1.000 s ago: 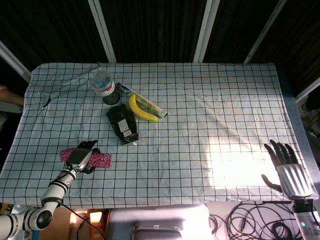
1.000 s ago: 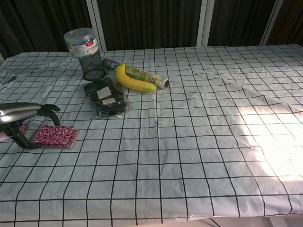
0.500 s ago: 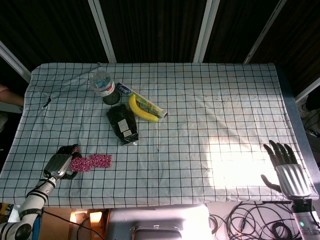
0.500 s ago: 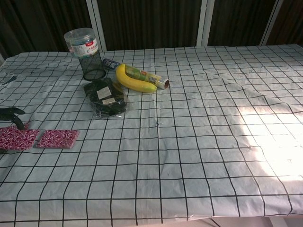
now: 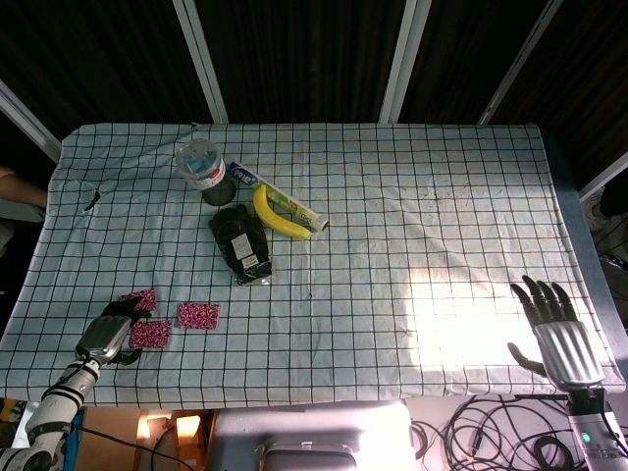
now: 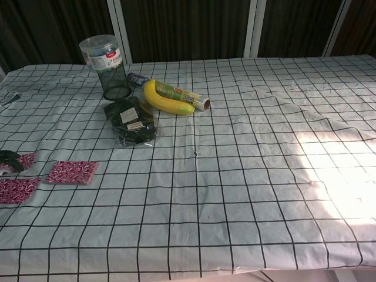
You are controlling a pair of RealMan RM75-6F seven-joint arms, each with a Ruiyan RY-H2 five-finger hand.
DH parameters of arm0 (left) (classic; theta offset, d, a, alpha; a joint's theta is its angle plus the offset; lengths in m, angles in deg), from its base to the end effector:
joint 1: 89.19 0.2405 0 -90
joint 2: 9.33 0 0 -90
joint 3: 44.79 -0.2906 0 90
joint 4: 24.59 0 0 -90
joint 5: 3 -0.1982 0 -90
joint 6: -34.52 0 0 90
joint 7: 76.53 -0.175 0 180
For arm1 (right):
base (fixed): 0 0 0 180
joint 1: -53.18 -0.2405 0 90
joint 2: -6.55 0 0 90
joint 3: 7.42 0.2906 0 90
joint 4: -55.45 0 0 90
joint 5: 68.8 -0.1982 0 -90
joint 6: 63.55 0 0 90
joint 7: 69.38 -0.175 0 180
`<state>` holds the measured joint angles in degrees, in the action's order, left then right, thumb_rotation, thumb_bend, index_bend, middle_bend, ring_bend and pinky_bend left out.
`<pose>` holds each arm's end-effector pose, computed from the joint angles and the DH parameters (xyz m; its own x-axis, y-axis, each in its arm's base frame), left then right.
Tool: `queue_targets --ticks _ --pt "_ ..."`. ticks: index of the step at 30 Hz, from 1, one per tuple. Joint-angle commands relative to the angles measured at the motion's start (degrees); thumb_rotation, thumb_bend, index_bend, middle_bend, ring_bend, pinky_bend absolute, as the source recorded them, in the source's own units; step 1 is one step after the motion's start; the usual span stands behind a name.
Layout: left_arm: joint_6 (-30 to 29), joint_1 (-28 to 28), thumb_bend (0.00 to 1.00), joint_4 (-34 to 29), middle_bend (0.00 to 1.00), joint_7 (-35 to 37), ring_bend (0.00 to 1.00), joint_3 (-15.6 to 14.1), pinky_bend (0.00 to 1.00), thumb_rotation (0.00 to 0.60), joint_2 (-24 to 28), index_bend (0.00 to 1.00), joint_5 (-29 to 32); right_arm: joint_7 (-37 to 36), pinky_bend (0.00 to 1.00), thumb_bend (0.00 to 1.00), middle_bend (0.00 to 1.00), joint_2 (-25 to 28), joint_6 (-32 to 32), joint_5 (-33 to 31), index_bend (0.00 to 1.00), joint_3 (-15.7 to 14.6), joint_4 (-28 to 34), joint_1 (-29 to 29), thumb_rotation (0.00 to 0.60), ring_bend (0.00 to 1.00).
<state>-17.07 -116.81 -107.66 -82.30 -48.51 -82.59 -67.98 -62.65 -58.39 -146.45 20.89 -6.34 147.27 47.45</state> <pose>-0.3562 0.3045 0.0593 0.4314 0.5112 0.7434 0.8819 -0.0652 -0.4670 -0.3300 -0.2118 0.1650 0.5048 -0.0546 0.8615 -0.8616 -0.0940 0.4989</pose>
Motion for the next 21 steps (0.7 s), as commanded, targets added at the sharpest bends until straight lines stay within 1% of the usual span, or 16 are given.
queue_targets --ticks 1,5,8,12,15,17,20,21 --pt "-0.7 0.5 0.32 -1.3 0.00 -0.7 0.00 0.1 0.00 0.600 0.8 0.01 -0.1 -0.2 0.00 0.20 0.00 0.1 -0.2 0.1 0.00 0.0 0.0 0.1 0.600 0.00" --pt "-2.5 1.5 0.32 -3.8 0.00 -1.8 0.00 0.3 0.00 0.600 2.3 0.00 -0.3 -0.6 0.00 0.20 0.00 0.2 -0.6 0.3 0.00 -0.1 -0.1 0.3 0.600 0.00" --pt "-6.3 3.4 0.32 -6.7 0.00 -0.9 0.00 0.0 0.00 0.600 4.5 0.00 -3.0 -0.7 0.00 0.20 0.00 0.3 -0.8 0.4 0.00 -0.2 -0.2 0.4 0.600 0.00" --pt "-16.4 8.4 0.32 -9.5 0.00 1.6 0.00 -1.5 0.00 0.600 7.0 0.00 -10.3 -0.6 0.00 0.20 0.00 0.3 -1.0 0.4 0.00 -0.2 -0.3 0.6 0.600 0.00" --pt "-26.2 13.8 0.32 -7.4 0.00 5.4 0.00 -3.3 0.00 0.600 6.3 0.00 -17.2 -0.5 0.00 0.20 0.00 0.2 -1.5 0.6 0.00 -0.2 -0.3 0.8 0.600 0.00" --pt "-29.7 16.1 0.32 -6.8 0.00 3.7 0.00 -4.1 0.00 0.600 6.6 0.00 -19.1 -0.2 0.00 0.20 0.00 0.0 -1.9 0.7 0.00 -0.2 -0.3 0.9 0.600 0.00" --pt "-34.4 18.1 0.32 -6.4 0.00 4.1 0.00 -3.7 0.00 0.600 6.1 0.00 -21.8 -0.1 0.00 0.20 0.00 -0.2 -2.1 0.8 0.00 -0.2 -0.3 1.0 0.600 0.00" --pt "-35.2 18.4 0.32 -6.1 0.00 4.0 0.00 -3.6 0.00 0.600 5.9 0.00 -22.4 0.0 0.00 0.20 0.00 -0.2 -2.1 0.9 0.00 -0.2 -0.3 1.1 0.600 0.00"
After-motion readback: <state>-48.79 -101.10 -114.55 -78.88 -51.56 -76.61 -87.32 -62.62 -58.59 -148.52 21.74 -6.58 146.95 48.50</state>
